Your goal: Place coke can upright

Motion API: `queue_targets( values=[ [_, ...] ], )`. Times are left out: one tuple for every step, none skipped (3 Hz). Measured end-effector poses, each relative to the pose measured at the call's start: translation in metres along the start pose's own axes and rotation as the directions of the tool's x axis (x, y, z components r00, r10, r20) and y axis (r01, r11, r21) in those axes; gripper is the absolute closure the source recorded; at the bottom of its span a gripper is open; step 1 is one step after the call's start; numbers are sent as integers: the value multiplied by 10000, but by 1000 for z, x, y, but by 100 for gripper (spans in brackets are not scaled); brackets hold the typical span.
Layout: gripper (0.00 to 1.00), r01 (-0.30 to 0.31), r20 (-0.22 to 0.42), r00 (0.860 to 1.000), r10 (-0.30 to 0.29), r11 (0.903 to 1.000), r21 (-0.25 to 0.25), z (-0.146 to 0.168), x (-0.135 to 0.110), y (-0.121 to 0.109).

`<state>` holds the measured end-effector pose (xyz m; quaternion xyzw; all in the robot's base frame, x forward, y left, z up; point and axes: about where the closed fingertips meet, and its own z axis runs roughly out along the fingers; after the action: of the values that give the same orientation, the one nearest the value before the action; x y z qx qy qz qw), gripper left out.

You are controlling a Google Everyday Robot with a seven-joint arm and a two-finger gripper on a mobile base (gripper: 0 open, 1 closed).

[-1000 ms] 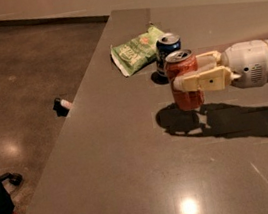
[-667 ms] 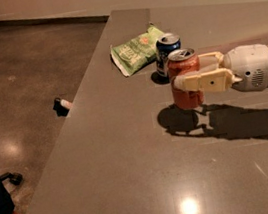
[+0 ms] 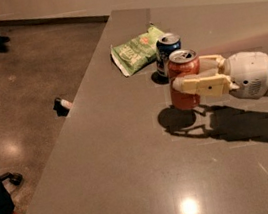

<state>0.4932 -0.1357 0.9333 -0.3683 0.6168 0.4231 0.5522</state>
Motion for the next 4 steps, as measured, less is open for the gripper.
queue_targets(
  values=[
    [100,301,168,9994,-306,9992,280,-3,6,-5],
    [100,451,339,9983,-467,9980,445,-7,13,-10],
    [100,624,542,9964,-651,9968,498,-10,19,-16],
    [82,761,646,9947,-795,9956,547,-13,26,-20]
  ],
)
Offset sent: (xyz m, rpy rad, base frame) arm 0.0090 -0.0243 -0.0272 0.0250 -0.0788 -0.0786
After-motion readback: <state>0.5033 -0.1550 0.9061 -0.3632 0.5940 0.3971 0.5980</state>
